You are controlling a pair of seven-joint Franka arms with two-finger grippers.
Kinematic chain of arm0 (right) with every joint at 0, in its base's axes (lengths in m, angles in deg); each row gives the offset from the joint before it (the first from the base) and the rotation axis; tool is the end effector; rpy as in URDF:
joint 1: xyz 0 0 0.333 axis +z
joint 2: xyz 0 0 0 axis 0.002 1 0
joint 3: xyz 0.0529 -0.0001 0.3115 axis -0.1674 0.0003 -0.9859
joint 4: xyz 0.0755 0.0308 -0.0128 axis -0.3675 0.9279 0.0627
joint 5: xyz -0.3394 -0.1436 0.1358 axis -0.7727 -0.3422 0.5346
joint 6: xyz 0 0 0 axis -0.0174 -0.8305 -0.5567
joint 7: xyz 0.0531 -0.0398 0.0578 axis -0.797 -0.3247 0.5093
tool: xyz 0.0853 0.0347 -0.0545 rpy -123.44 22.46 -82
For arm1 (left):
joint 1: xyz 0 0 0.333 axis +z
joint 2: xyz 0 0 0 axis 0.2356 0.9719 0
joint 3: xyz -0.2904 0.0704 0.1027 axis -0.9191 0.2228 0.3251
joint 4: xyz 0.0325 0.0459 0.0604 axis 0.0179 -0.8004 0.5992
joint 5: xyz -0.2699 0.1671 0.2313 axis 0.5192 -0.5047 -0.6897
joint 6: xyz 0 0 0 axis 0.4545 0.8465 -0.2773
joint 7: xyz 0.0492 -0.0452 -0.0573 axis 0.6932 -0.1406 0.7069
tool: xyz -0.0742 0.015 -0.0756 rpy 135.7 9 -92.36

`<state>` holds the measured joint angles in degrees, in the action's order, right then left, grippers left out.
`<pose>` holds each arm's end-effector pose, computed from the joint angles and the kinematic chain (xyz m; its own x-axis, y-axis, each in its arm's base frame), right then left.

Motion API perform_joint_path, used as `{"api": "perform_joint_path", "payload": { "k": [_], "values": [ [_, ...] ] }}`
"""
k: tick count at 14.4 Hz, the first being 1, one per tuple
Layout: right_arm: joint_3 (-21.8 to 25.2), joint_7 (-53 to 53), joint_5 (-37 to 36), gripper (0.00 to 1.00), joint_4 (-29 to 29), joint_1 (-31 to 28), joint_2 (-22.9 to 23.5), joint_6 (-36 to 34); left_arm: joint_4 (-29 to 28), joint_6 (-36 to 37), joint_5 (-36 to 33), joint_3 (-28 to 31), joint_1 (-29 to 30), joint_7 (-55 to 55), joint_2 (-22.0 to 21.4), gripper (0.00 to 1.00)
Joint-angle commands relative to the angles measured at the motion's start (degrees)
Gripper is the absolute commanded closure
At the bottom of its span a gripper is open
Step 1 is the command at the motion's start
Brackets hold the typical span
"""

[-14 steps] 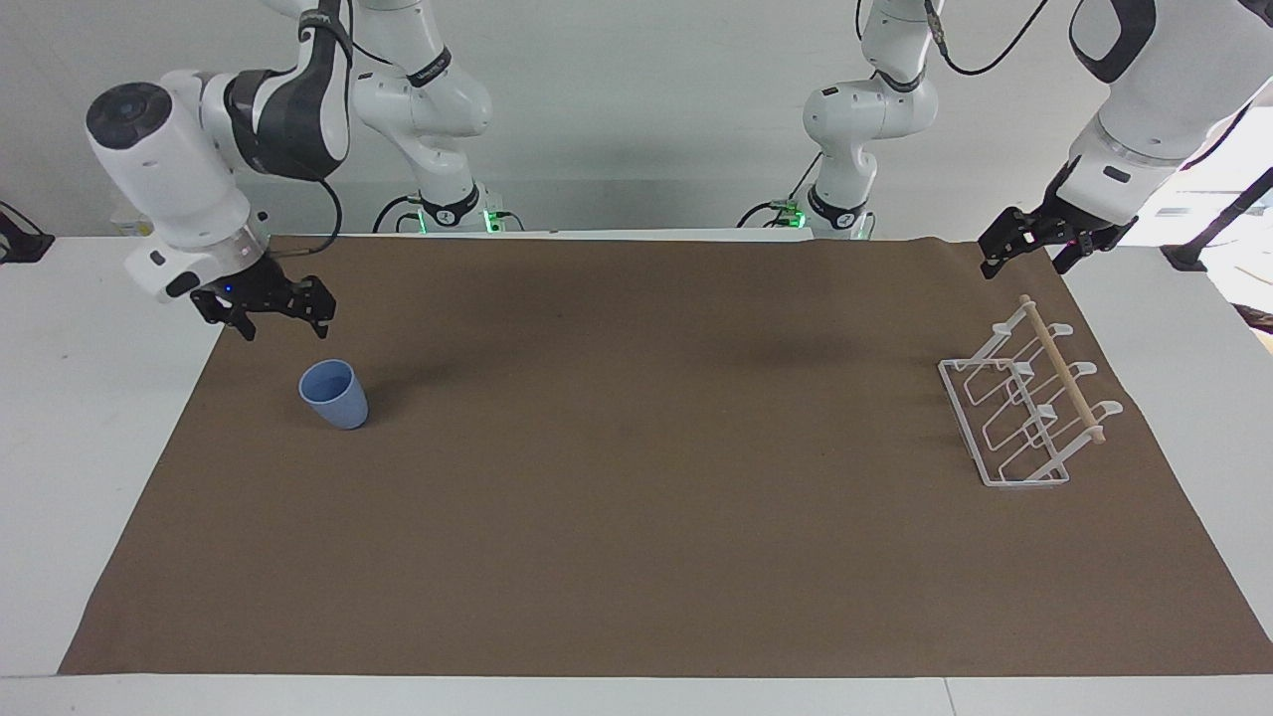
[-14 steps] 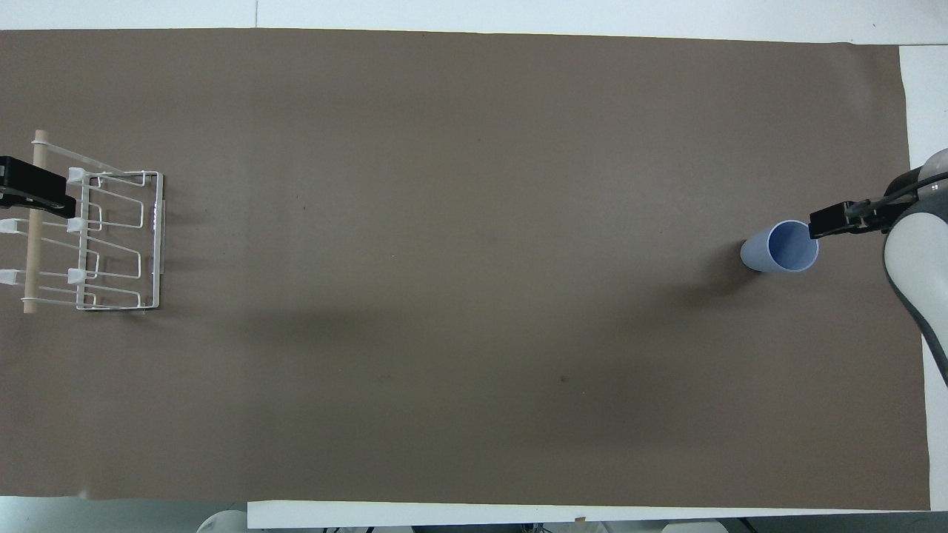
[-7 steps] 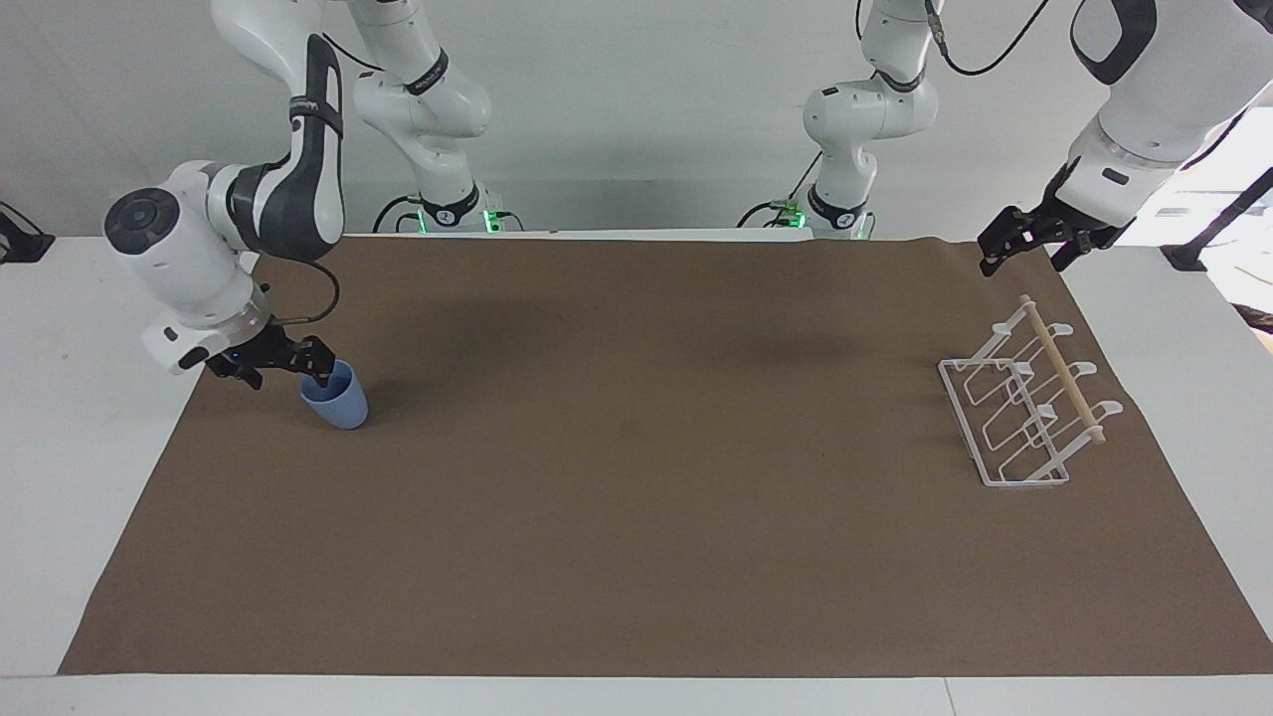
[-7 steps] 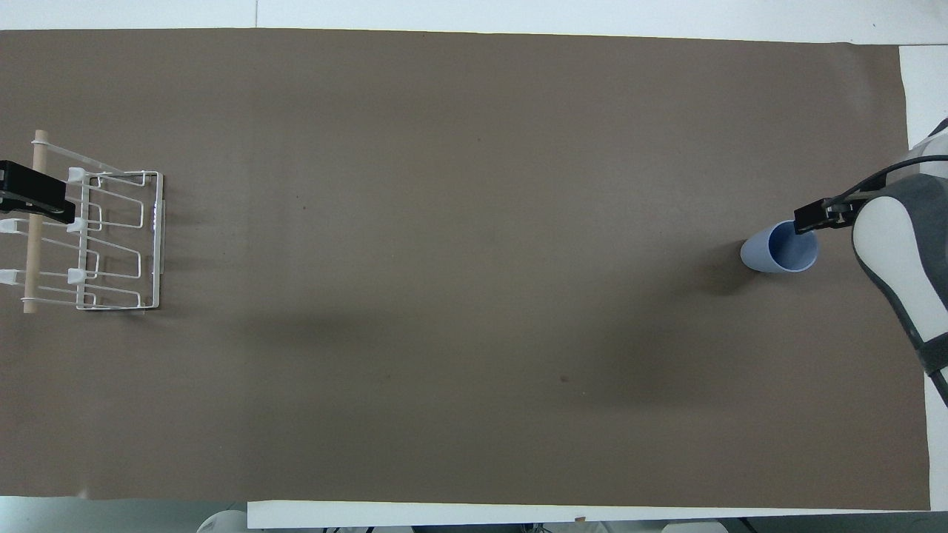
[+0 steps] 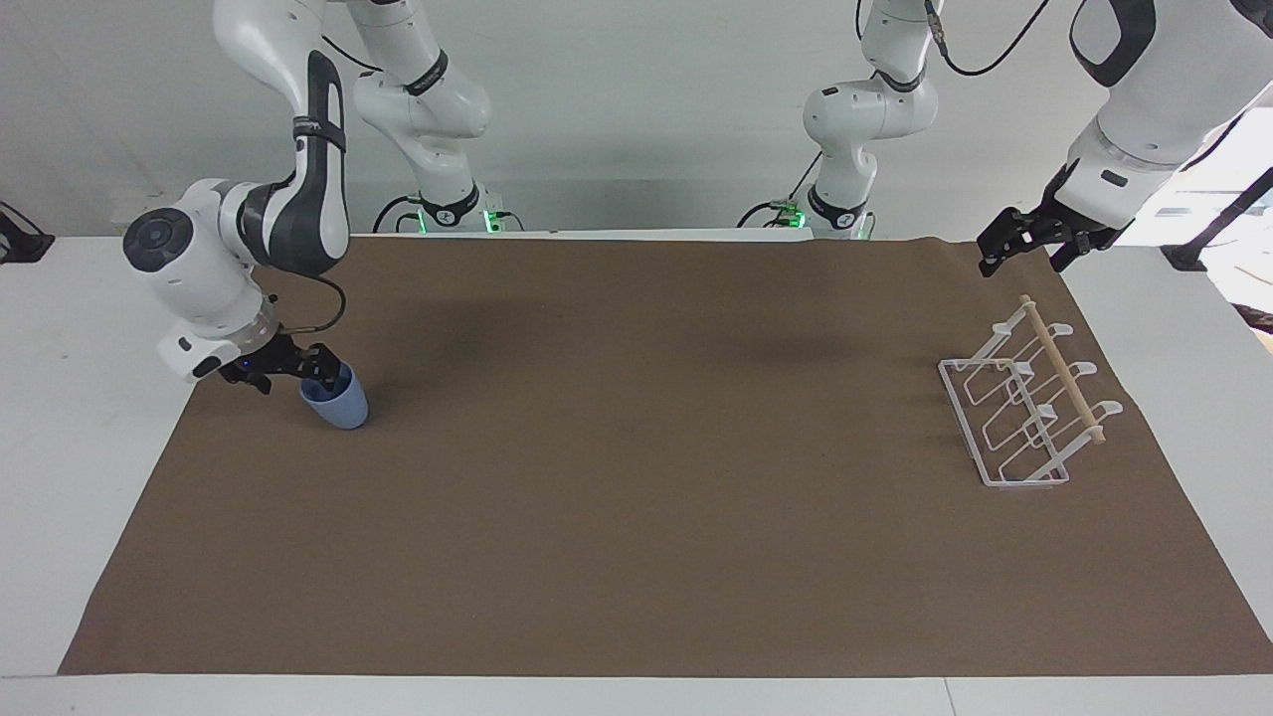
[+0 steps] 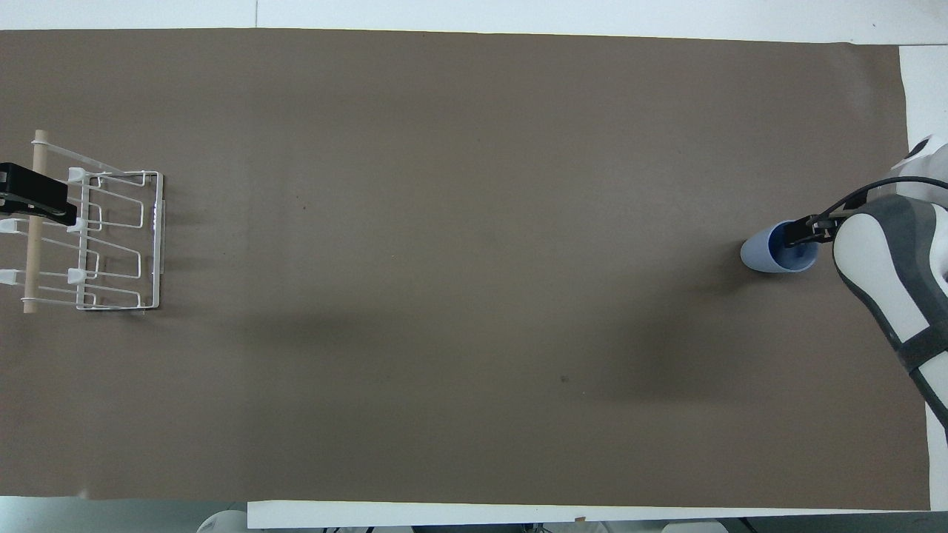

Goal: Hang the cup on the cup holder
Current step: 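Close the right gripper on the rim of the blue cup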

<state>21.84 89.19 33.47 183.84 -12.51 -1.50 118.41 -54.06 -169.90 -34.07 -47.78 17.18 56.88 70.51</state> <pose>0.5521 -0.1249 0.3649 0.9947 0.0434 -0.0927 0.0463 -0.9985 0.0287 0.5369 -0.0451 0.6229 0.9941 -0.0358 -0.1024 -0.0379 -0.9991 -0.0192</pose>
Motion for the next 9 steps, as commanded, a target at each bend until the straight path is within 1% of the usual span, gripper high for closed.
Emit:
{"api": "perform_joint_path", "payload": {
  "k": [1,5,6,7,9],
  "values": [
    [-0.53,2.07,0.49,0.09,2.50,-1.35,-0.06,2.56,-1.11,0.45,-0.40,-0.24,0.76,-0.10,-1.06,0.00],
    [-0.53,3.03,0.49,0.38,2.25,-1.26,-0.06,2.48,-1.11,0.36,-0.49,-0.24,0.67,-0.01,-1.06,0.00],
    [-0.53,3.03,0.40,0.44,2.16,-1.17,-0.06,2.39,-1.11,0.36,-0.40,-0.24,0.67,-0.01,-1.06,0.00],
    [-0.53,3.03,0.40,0.48,2.16,-1.09,-0.06,2.13,-1.11,0.45,-0.40,-0.24,0.76,-0.18,-1.06,0.00],
    [-0.53,3.47,0.40,0.61,2.16,-0.91,-0.06,1.60,-1.11,0.71,-0.49,-0.15,0.76,-0.27,-1.14,0.00]
  ]
}}
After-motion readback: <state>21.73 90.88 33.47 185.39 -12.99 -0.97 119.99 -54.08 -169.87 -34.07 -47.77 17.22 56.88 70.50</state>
